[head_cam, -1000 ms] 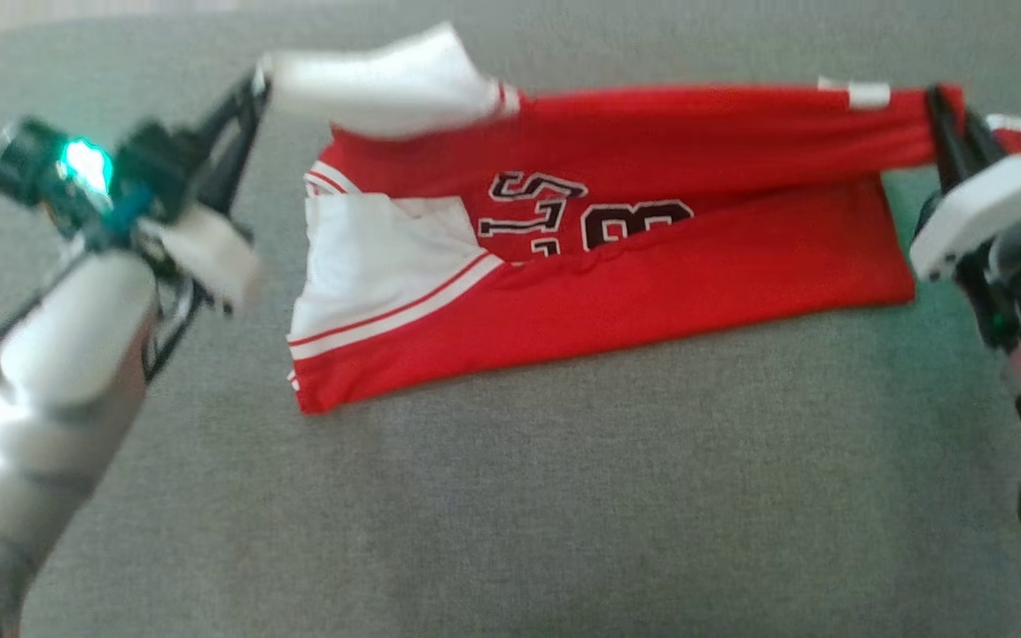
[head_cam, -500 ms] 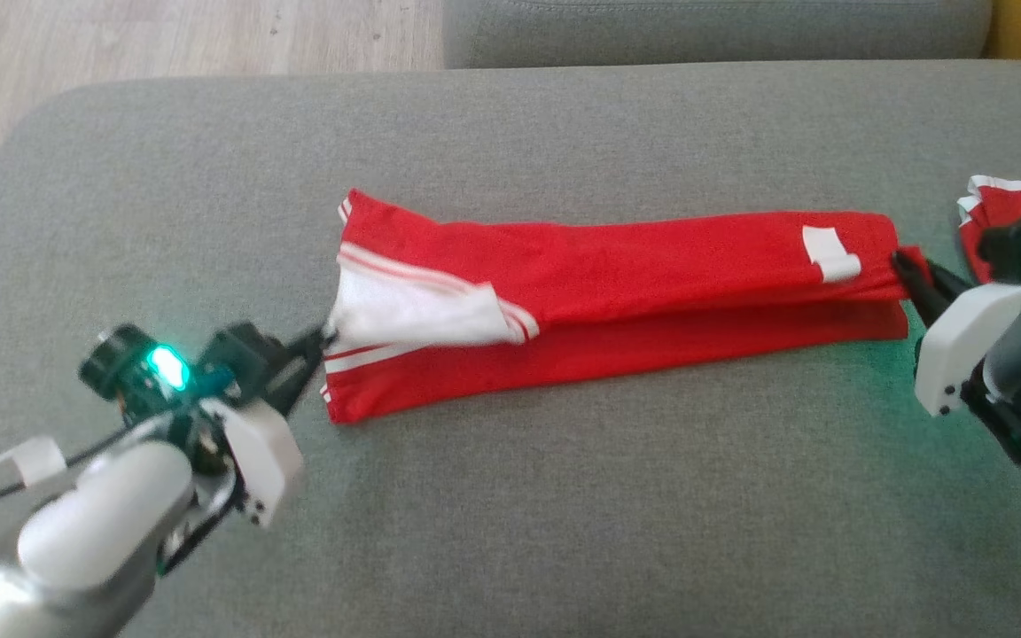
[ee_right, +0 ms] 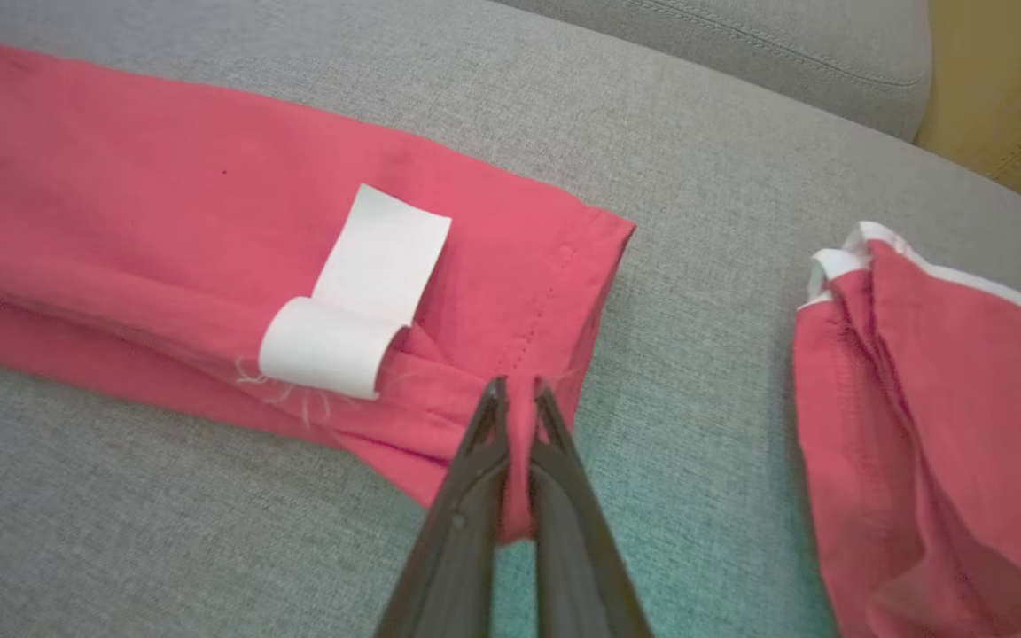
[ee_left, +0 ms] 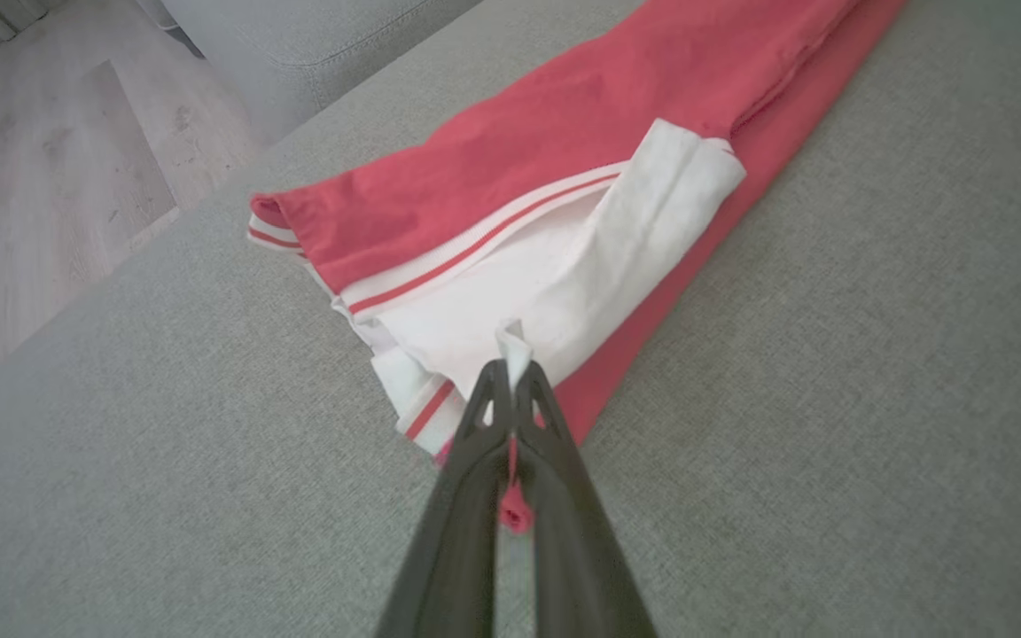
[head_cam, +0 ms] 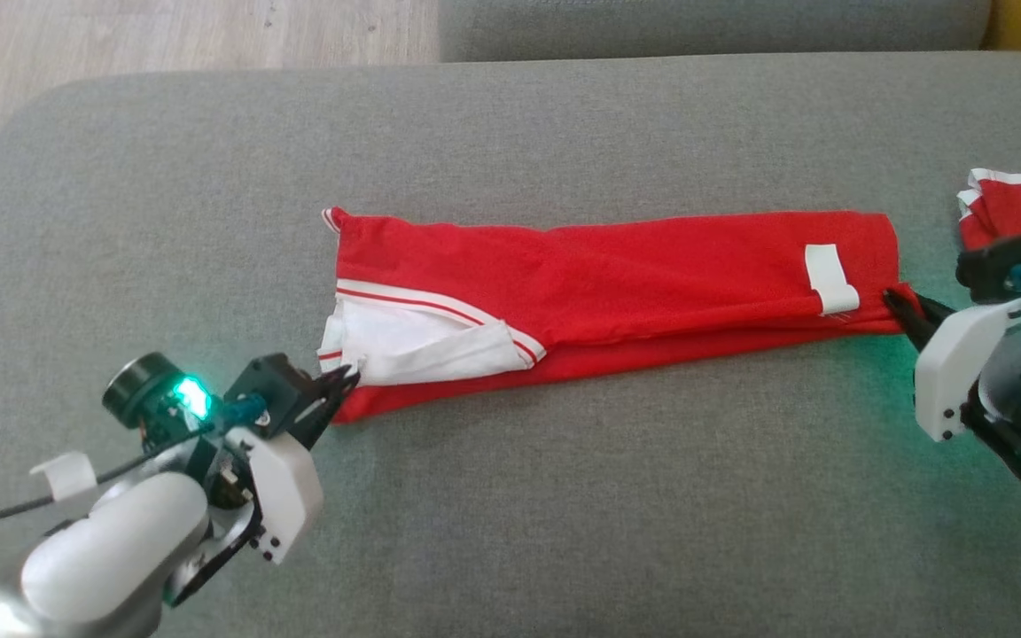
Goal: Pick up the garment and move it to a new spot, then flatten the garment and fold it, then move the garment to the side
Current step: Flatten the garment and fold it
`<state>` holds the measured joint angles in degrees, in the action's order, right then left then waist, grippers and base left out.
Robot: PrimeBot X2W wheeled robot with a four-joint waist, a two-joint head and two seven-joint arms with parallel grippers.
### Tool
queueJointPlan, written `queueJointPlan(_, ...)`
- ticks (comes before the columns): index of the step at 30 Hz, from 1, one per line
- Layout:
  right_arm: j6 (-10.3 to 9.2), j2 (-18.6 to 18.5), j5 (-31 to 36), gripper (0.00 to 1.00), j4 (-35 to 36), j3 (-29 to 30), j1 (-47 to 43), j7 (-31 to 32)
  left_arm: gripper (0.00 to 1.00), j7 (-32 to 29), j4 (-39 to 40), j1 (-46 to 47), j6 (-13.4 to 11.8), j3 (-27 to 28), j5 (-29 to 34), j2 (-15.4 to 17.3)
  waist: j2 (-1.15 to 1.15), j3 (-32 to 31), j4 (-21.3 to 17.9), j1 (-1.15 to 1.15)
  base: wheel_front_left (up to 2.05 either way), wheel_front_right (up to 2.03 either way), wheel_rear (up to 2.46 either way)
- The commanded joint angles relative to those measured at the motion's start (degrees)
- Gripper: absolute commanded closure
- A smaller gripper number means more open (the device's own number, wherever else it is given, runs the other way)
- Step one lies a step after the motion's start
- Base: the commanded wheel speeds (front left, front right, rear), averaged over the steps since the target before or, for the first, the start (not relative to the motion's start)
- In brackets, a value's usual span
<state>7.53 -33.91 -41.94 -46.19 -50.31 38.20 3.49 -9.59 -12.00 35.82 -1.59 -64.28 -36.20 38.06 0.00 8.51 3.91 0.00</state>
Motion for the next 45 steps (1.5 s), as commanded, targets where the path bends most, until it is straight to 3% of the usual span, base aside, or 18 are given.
queueJointPlan(1, -0.04, -2.01, -0.38, 0.00, 0.65, -0.39, 1.20, -0.25, 1.00, -0.11, 0.92, 1.80, -0.32, 2.15, 0.59, 1.94, 0.00, 0.12, -0.09, 0.00, 0.00, 0.00, 0.00)
queueJointPlan(3, -0.04, -1.88, -1.36, 0.00, 0.48, -0.92, 1.41, 0.32, 1.00, -0.03, 0.54, 1.84, -0.40, 1.89, 0.71, 1.32, 0.00, 0.15, -0.21, 0.00, 0.00, 0.00, 0.00)
queueJointPlan(4, -0.04, -1.96, -1.77, 0.00, 0.58, -1.15, 1.59, 0.35, 0.70, 0.02, 0.36, 1.82, -0.49, 1.82, 0.67, 1.00, 0.00, 0.09, -0.28, 0.00, 0.00, 0.00, 0.00)
queueJointPlan(5, -0.04, -2.09, -2.28, 0.00, 0.73, -1.24, 1.79, 0.25, 0.23, 0.18, 0.21, 1.82, -0.62, 1.81, 0.69, 0.76, 0.00, 0.00, -0.34, 0.00, 0.00, 0.00, 0.00)
queueJointPlan(6, -0.04, -2.21, -2.83, 0.00, 0.97, -1.34, 1.98, 0.23, 0.00, 0.38, 0.00, 1.81, -0.80, 1.84, 0.72, 0.60, 0.00, -0.15, -0.44, 0.00, 0.00, 0.00, 0.00)
queueJointPlan(10, -0.04, -2.66, -5.79, 0.00, 2.14, -0.20, 2.84, -1.00, 0.00, 2.44, -0.78, 2.01, -3.48, 3.74, 0.32, -0.13, 0.00, -0.99, -0.79, 0.00, 0.00, 0.00, 0.00)
queueJointPlan(17, -0.04, -1.46, -11.49, 0.00, 5.26, 6.39, 3.46, -8.93, 0.00, 13.52, -1.11, 1.74, -11.64, 12.48, -2.95, -3.61, 0.00, -2.69, -0.97, 0.00, 0.00, 0.00, 0.00)
queueJointPlan(23, -0.04, 3.82, -10.73, 0.00, 6.14, 14.39, 1.02, -17.69, 0.00, 23.41, -1.71, -0.73, -16.52, 20.34, -5.99, -7.99, 0.00, -3.86, -1.01, 0.00, 0.00, 0.00, 0.00)
queueJointPlan(26, -0.04, 9.06, -4.78, 0.00, 9.16, 25.30, -2.93, -18.43, 0.00, 24.51, 0.02, -4.26, -17.72, 26.70, -5.36, -11.30, 0.00, -4.24, -1.06, 0.00, 0.00, 0.00, 0.00)
queueJointPlan(30, -0.04, 16.05, 5.86, 0.00, 16.79, 37.76, -11.61, -18.46, 0.00, 24.56, 3.61, -11.11, -17.09, 35.14, -0.73, -15.79, 0.00, -4.48, -1.07, 0.00, 0.00, 0.00, 0.00)
queueJointPlan(35, -0.04, 26.61, 18.62, 0.00, 27.06, 47.55, -22.97, -18.47, 0.00, 24.57, 5.64, -20.52, -13.68, 43.04, 6.01, -21.33, 0.00, -4.81, -1.38, 0.00, 0.00, 0.00, 0.00)
queueJointPlan(40, -0.04, 30.14, 22.99, 0.00, 31.40, 49.51, -29.29, -18.48, 0.00, 24.57, 5.04, -26.28, -9.94, 46.78, 10.40, -25.31, 0.00, -4.71, -1.61, 0.00, 0.00, 0.00, 0.00)
queueJointPlan(45, -0.04, 30.90, 25.16, 0.00, 32.83, 49.40, -31.55, -18.48, 0.00, 24.58, 2.98, -28.34, -5.31, 49.56, 14.48, -29.04, 0.00, -3.91, -1.35, 0.00, 0.00, 0.00, 0.00)
